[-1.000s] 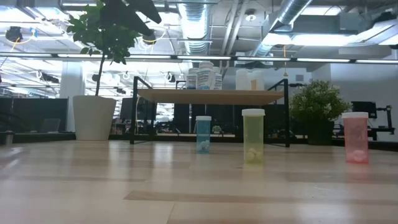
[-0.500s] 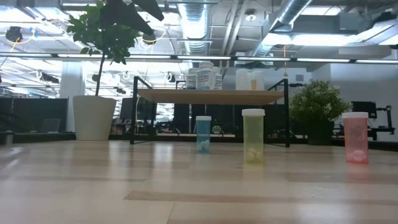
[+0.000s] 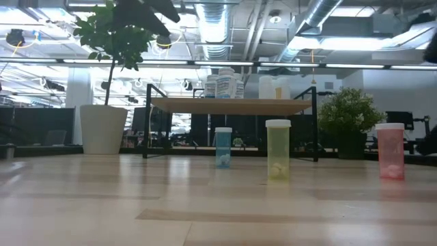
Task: Pick and place medicine bottles onto shelf by color
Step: Put the pink pill bottle on the shelf
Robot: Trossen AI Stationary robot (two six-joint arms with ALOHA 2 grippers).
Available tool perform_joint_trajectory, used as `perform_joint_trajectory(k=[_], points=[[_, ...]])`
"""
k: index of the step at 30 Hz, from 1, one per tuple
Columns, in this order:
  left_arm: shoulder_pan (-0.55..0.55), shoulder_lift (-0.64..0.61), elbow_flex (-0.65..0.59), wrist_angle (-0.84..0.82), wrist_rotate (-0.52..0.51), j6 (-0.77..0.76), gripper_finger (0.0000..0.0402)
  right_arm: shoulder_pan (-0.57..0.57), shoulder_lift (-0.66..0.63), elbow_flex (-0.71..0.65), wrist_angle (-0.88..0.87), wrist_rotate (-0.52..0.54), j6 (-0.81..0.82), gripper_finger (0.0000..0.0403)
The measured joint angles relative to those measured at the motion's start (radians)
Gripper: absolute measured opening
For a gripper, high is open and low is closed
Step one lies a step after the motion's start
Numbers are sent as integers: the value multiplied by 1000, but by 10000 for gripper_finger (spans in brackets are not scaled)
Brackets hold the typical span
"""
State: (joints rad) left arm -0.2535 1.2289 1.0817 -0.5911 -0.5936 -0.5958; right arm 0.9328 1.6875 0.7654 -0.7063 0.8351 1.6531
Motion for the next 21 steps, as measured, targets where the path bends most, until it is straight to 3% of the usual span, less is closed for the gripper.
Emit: perform_joint_trajectory(k=[7, 15, 21], points=[[0, 0, 0, 6, 11, 50, 224, -78, 0, 0, 44, -23, -60, 50], [0, 0, 0, 6, 11, 121, 224, -150, 2, 0, 279, -30, -304, 36], [0, 0, 0, 5, 11, 135, 224, -224, 2, 0, 354, -54, -388, 31]])
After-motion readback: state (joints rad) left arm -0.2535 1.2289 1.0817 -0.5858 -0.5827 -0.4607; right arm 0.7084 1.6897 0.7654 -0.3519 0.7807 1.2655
